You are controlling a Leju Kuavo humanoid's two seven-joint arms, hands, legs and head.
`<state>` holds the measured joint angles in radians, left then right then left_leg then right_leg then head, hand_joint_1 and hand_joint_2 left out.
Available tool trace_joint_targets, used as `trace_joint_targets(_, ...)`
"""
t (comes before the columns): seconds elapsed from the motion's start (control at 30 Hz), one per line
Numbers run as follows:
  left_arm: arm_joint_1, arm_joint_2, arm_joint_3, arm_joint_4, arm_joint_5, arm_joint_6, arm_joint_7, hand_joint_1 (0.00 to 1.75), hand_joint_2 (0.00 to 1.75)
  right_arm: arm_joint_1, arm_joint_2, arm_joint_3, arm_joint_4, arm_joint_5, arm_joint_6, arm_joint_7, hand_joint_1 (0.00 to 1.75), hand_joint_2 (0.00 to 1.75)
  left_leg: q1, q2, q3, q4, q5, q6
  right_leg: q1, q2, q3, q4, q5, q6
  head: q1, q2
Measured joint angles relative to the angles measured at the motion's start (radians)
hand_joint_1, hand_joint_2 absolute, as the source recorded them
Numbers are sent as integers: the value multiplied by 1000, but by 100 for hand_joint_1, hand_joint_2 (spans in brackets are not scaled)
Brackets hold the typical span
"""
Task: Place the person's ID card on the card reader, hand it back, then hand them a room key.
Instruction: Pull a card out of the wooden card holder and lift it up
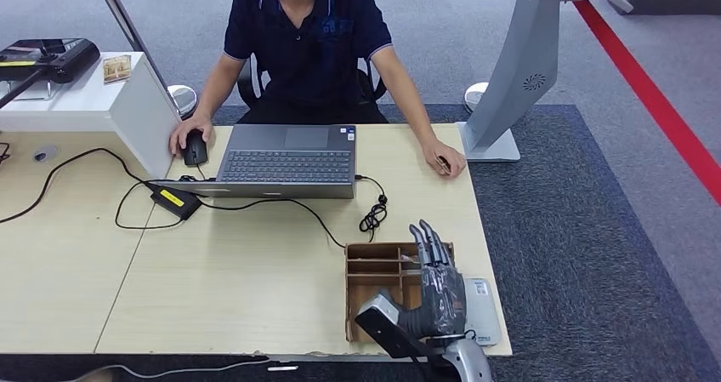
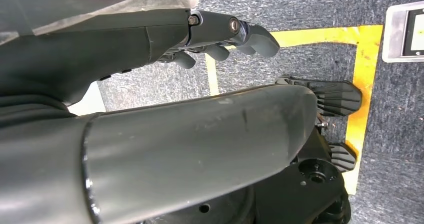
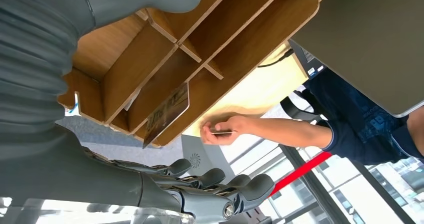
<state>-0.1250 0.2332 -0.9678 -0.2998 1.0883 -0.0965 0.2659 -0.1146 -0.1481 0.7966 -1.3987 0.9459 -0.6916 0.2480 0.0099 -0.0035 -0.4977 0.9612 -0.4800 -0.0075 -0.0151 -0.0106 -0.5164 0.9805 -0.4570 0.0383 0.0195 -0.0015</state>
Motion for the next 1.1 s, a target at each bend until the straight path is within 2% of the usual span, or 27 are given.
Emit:
trace_joint_targets(0.63,0,8,0,0,-13,-8,0,0,0,0,-22,-36,4,220,-1,97,0,175,0,0,0,0,0,0,0,0,0,0,0,0,0,0)
trace_joint_targets(1.1,0,8,0,0,-16,-8,0,0,0,1,-45,-43,2,287,1,143,0,175,0,0,0,0,0,0,0,0,0,0,0,0,0,0)
